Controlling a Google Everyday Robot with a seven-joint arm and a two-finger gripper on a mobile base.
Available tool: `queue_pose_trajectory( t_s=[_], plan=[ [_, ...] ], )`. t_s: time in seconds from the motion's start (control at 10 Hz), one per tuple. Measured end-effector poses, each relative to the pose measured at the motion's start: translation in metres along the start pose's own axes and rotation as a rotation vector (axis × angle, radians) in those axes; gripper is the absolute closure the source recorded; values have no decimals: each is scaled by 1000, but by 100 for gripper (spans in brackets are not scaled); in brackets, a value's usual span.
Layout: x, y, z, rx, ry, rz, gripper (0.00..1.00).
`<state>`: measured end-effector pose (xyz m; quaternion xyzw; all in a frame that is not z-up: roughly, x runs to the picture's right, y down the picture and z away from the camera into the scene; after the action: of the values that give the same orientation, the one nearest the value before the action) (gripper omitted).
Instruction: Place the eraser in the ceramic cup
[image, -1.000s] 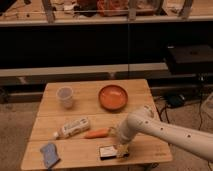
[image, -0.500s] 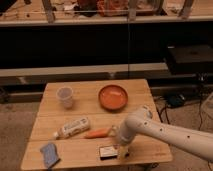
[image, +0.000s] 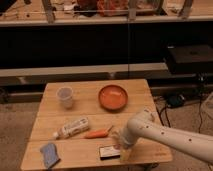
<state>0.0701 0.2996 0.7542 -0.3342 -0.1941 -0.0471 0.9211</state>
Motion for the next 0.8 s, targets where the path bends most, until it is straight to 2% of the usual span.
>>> queue_pose_trajectory(
  t_s=[0.2, 0.3, 0.6, 0.8],
  plan=[
    [6, 4, -2, 1, 9, 7, 20],
    [8, 5, -2, -1, 15, 7, 24],
    [8, 7, 8, -29, 15, 10, 54],
    [10, 7, 11, -50, -15, 20, 72]
  ],
)
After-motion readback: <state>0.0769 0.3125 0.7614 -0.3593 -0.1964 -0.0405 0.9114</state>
